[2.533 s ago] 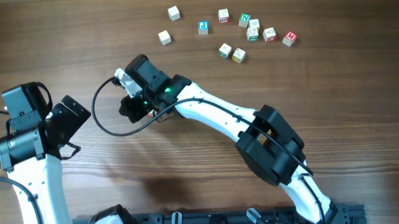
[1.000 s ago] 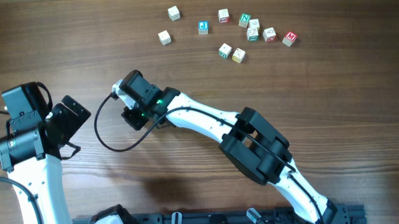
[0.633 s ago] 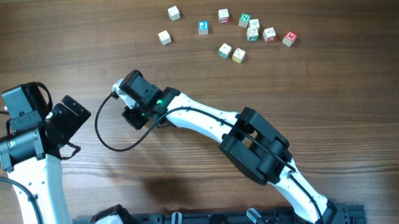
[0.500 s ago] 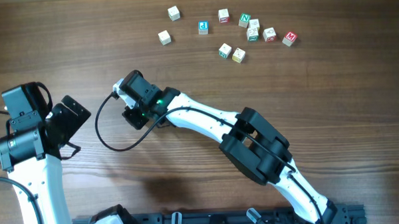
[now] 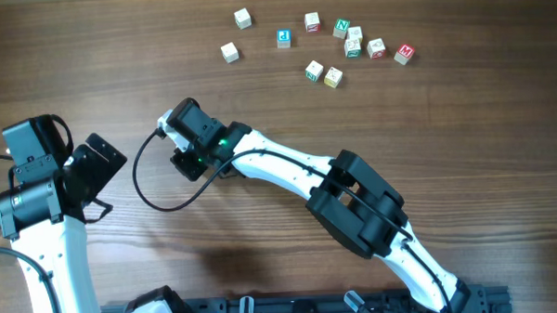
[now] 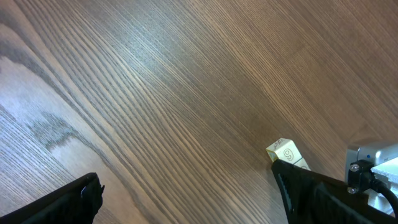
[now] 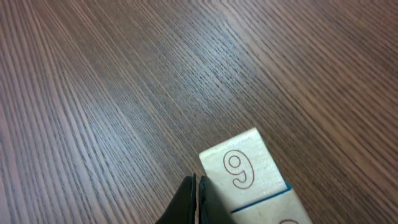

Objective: Form a horizontal line

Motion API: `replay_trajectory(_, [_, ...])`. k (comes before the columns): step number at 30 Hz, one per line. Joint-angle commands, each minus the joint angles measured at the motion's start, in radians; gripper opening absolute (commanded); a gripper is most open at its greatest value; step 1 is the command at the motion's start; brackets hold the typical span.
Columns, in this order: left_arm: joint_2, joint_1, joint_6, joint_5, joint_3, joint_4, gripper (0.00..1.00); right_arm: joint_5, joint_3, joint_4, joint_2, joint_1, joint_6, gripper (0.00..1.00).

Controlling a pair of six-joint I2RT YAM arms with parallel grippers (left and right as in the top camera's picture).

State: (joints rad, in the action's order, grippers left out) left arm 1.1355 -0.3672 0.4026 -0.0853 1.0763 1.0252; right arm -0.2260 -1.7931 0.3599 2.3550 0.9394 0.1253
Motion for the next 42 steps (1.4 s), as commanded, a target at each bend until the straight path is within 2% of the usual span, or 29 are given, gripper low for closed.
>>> replay_trajectory(1, [0.006,-0.005,0.010,-0.014,0.008,-0.002,1.00,0.021,0.002,-0.010,0.028,0.005,-0.017,0.05])
replay_trajectory(24, [0.006,-0.005,0.010,-0.013,0.008,-0.002,1.00,0.038,0.002,-0.023,0.028,-0.001,-0.010,0.04])
replay_trajectory(29, [0.006,-0.005,0.010,-0.013,0.008,-0.002,1.00,-0.011,-0.017,0.002,0.026,-0.001,-0.016,0.04])
replay_trajectory(33, [0.006,-0.005,0.010,-0.014,0.008,-0.002,1.00,-0.037,-0.019,0.040,-0.045,0.004,-0.017,0.05])
replay_trajectory(40, [0.006,-0.005,0.009,-0.014,0.008,-0.002,1.00,0.076,-0.019,0.193,-0.177,-0.032,0.141,0.05])
replay_trajectory(42, [0.006,-0.005,0.010,-0.014,0.008,-0.002,1.00,0.139,-0.018,0.259,-0.180,-0.062,0.269,0.05])
